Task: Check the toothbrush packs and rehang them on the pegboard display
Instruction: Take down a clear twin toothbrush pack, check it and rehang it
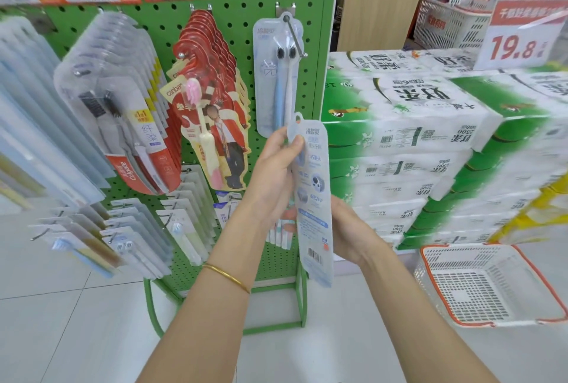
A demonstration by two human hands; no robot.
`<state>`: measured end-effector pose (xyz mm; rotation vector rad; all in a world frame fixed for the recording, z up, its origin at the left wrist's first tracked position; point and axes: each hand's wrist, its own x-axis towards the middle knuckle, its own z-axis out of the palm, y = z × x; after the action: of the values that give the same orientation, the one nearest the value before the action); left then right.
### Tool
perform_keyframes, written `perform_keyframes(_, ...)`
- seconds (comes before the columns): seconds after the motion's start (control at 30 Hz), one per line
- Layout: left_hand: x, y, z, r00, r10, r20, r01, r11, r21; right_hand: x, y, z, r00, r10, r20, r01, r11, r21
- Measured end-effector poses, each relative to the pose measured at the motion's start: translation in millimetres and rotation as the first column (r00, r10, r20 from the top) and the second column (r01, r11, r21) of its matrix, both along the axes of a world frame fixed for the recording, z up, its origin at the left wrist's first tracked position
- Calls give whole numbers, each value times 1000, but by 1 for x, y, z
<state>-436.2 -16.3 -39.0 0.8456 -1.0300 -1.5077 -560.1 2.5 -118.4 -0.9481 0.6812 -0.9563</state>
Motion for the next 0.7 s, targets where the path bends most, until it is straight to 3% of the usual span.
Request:
perform_keyframes(0.07, 0, 2, 4, 999, 4, 40, -4, 1000, 3, 1, -1, 3, 998, -58, 25, 59, 998, -30)
perform_keyframes(0.17, 3, 4, 11, 987, 27, 161, -17, 998, -60, 1, -1, 12, 962, -271, -33, 265, 955, -135)
perform_keyframes(0.3, 11, 12, 28, 990, 87, 108, -69, 984, -162, 3, -1, 33, 860, -507, -63, 469, 832, -297)
perform_keyframes(0.47, 17, 16, 39, 973, 206, 107, -174, 952, -252, 14, -6, 58, 769, -627, -128, 511, 722, -467)
perform_keyframes(0.7, 21, 13, 39, 941, 304, 147, -266, 935, -233, 24, -16, 66, 735, -657, -166, 524, 707, -476)
